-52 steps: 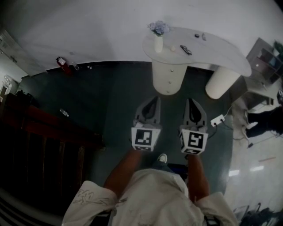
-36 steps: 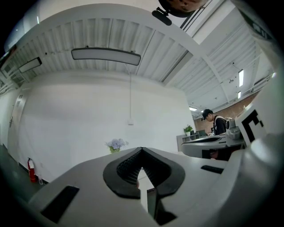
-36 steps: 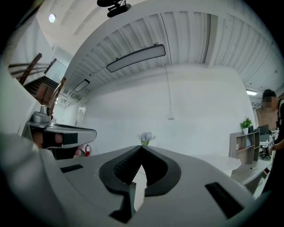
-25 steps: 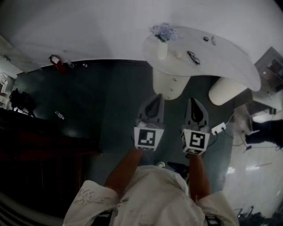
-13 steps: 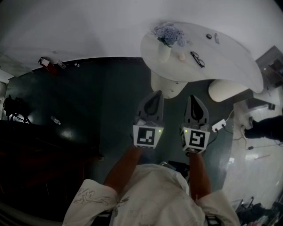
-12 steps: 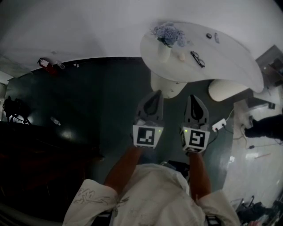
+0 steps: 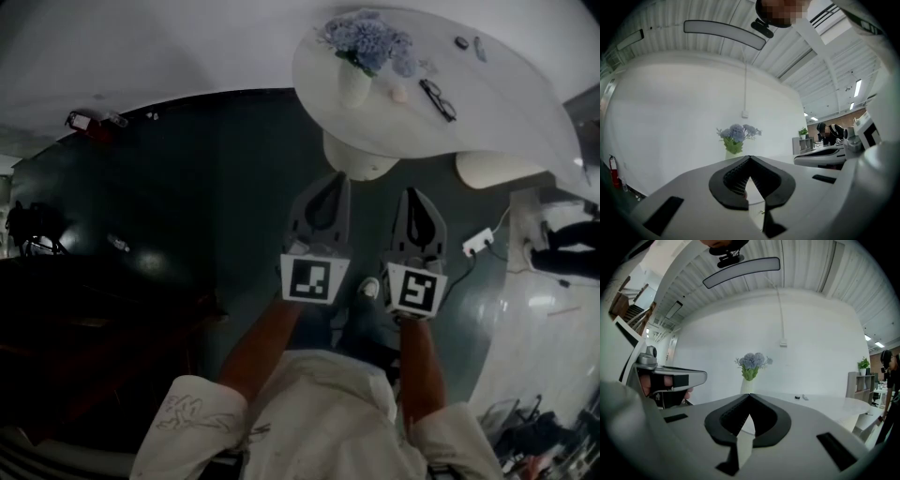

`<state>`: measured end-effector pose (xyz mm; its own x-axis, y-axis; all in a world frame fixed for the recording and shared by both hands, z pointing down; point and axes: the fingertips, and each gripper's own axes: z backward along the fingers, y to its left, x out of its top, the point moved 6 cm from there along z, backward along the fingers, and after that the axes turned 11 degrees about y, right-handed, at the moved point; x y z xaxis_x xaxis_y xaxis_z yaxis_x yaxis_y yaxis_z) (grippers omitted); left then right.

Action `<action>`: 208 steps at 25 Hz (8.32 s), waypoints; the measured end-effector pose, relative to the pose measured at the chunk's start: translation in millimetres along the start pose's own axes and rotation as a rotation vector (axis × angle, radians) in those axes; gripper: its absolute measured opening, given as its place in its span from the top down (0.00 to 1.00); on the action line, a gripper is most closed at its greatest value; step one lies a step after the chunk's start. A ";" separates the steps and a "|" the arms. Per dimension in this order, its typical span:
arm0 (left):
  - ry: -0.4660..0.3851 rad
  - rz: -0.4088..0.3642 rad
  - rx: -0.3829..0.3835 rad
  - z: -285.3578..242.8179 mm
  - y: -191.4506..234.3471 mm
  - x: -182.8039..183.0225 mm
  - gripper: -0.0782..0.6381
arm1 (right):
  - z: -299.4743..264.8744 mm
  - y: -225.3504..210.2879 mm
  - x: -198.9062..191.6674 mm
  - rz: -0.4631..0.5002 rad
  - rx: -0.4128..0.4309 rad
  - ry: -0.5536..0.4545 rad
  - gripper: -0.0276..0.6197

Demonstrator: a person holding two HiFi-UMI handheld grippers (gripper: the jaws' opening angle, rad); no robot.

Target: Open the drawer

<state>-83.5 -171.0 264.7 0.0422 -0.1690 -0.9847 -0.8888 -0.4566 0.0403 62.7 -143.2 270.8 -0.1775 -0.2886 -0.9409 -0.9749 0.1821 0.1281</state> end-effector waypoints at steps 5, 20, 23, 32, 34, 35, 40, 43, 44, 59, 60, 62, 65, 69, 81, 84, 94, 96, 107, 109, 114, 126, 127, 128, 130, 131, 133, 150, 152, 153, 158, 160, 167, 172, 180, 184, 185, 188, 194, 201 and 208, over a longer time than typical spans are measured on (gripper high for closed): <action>0.069 0.004 0.014 -32.2 -6.2 -48.6 0.90 | -37.4 -10.6 -54.5 -0.018 0.025 0.029 0.95; 0.189 0.112 0.125 -94.1 -13.2 -228.6 0.90 | -120.6 -21.8 -213.4 -0.082 0.077 0.074 0.95; 0.175 0.097 0.119 -102.2 -17.1 -257.5 0.90 | -130.2 -21.8 -245.2 -0.064 0.061 0.074 0.95; 0.169 0.062 0.088 -112.6 -29.0 -296.2 0.90 | -151.0 -26.6 -294.8 -0.050 0.033 0.105 0.95; 0.167 0.058 0.084 -114.0 -29.5 -294.4 0.90 | -157.2 -29.2 -296.5 -0.051 0.033 0.117 0.95; 0.163 0.056 0.083 -115.0 -29.2 -293.2 0.90 | -160.9 -30.8 -297.0 -0.055 0.034 0.123 0.95; 0.145 0.050 0.085 -120.2 -26.9 -288.6 0.90 | -184.4 -34.9 -295.4 -0.050 0.052 0.135 0.85; 0.155 0.056 0.081 -120.2 -27.8 -288.6 0.90 | -204.0 -35.8 -293.1 -0.009 0.053 0.142 0.79; 0.162 0.052 0.080 -119.3 -27.6 -288.8 0.90 | -211.3 -35.2 -292.7 -0.002 0.051 0.143 0.79; 0.151 0.060 0.087 -118.4 -27.8 -292.6 0.90 | -273.9 -48.1 -287.9 -0.047 -0.006 0.148 0.76; 0.153 0.063 0.089 -117.7 -26.1 -292.7 0.90 | -274.3 -48.3 -287.3 -0.052 -0.015 0.148 0.77; 0.161 0.064 0.088 -115.7 -23.3 -293.0 0.90 | -274.3 -47.1 -285.7 -0.050 -0.030 0.148 0.79; 0.167 0.061 0.089 -114.1 -23.2 -294.3 0.90 | -273.9 -46.5 -286.7 -0.042 -0.043 0.149 0.80; 0.160 0.064 0.095 -112.6 -25.3 -293.2 0.90 | -271.8 -49.1 -286.2 -0.052 -0.043 0.157 0.80; 0.155 0.074 0.103 -114.1 -19.8 -290.5 0.90 | -271.7 -48.2 -285.9 -0.062 -0.049 0.171 0.80; 0.155 0.078 0.106 -113.9 -17.9 -291.3 0.90 | -271.5 -48.6 -286.1 -0.051 -0.045 0.174 0.80; 0.151 0.084 0.093 -114.5 -18.8 -289.2 0.90 | -230.3 -40.5 -301.1 -0.045 -0.072 0.152 0.80; 0.148 0.078 0.089 -112.6 -19.2 -287.9 0.90 | -215.9 -36.1 -306.2 -0.040 -0.069 0.149 0.80; 0.147 0.061 0.068 -85.2 -36.9 -291.6 0.90 | -145.8 -20.2 -327.7 -0.037 -0.049 0.150 0.80; 0.162 0.069 0.063 -76.9 -41.5 -294.6 0.90 | -132.4 -18.5 -332.0 -0.028 -0.045 0.153 0.80; 0.195 0.079 0.066 -48.2 -48.6 -302.1 0.90 | -105.1 -12.9 -339.5 -0.030 -0.039 0.169 0.80; 0.221 0.052 0.055 -25.6 -61.5 -306.5 0.90 | -57.7 -8.4 -357.0 -0.049 -0.035 0.225 0.80; 0.223 0.052 0.054 -26.8 -60.9 -305.4 0.90 | -57.8 -8.0 -357.3 -0.046 -0.034 0.235 0.80; 0.221 0.053 0.054 -27.6 -60.4 -303.8 0.90 | -58.0 -7.8 -357.5 -0.047 -0.034 0.241 0.80; 0.212 0.053 0.055 -27.9 -60.1 -299.7 0.90 | -57.8 -8.1 -357.5 -0.055 -0.038 0.243 0.80; 0.211 0.052 0.053 -27.6 -59.9 -297.9 0.90 | -57.5 -8.3 -357.3 -0.059 -0.036 0.243 0.80; 0.219 0.051 0.051 -26.5 -59.2 -296.0 0.90 | -57.0 -7.8 -356.8 -0.059 -0.029 0.244 0.80; 0.129 0.050 0.073 -20.4 -55.8 -158.1 0.90 | 7.0 -30.3 -215.3 -0.022 0.056 0.161 0.80; 0.101 0.050 0.077 -17.2 -56.5 -130.7 0.90 | 16.7 -37.1 -182.1 -0.040 0.052 0.118 0.80; 0.090 0.047 0.077 -14.5 -57.4 -117.7 0.90 | 21.7 -40.3 -166.1 -0.049 0.051 0.100 0.80; 0.050 -0.002 0.079 0.4 -60.0 -58.6 0.90 | 35.7 -54.5 -96.8 -0.034 0.061 0.028 0.80; 0.039 -0.015 0.084 8.2 -60.5 -38.9 0.90 | 43.7 -59.6 -69.9 -0.040 0.056 -0.007 0.80; 0.037 -0.043 0.123 37.4 -55.8 14.2 0.90 | 68.7 -74.3 4.9 -0.006 0.062 -0.065 0.80; -0.005 -0.041 0.127 50.8 -56.3 42.9 0.90 | 84.2 -78.2 32.9 0.003 0.074 -0.119 0.80; -0.051 -0.052 0.134 54.9 -52.4 66.5 0.90 | 96.2 -74.9 62.7 0.005 0.100 -0.201 0.95; -0.067 -0.047 0.101 53.0 -56.2 77.2 0.90 | 93.4 -77.5 72.0 -0.010 0.093 -0.218 0.95; -0.070 -0.042 0.097 52.4 -55.9 79.2 0.90 | 92.6 -78.6 73.3 -0.007 0.087 -0.218 0.95; -0.074 -0.035 0.088 49.5 -55.5 83.3 0.90 | 88.5 -82.2 74.5 0.010 0.070 -0.217 0.95; -0.072 -0.057 0.069 41.2 -57.8 81.6 0.90 | 81.2 -85.4 77.2 0.028 0.064 -0.207 0.95; -0.084 -0.038 0.071 34.8 -54.4 85.2 0.90 | 73.6 -85.8 81.9 0.025 0.061 -0.203 0.95; -0.082 -0.019 0.084 35.1 -51.1 87.1 0.90 | 69.0 -85.6 85.0 0.035 0.061 -0.208 0.95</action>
<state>-50.4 -131.7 170.9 0.0251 -0.0868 -0.9959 -0.9234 -0.3837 0.0102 140.4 -118.4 158.2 -0.1734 -0.0817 -0.9815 -0.9576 0.2467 0.1487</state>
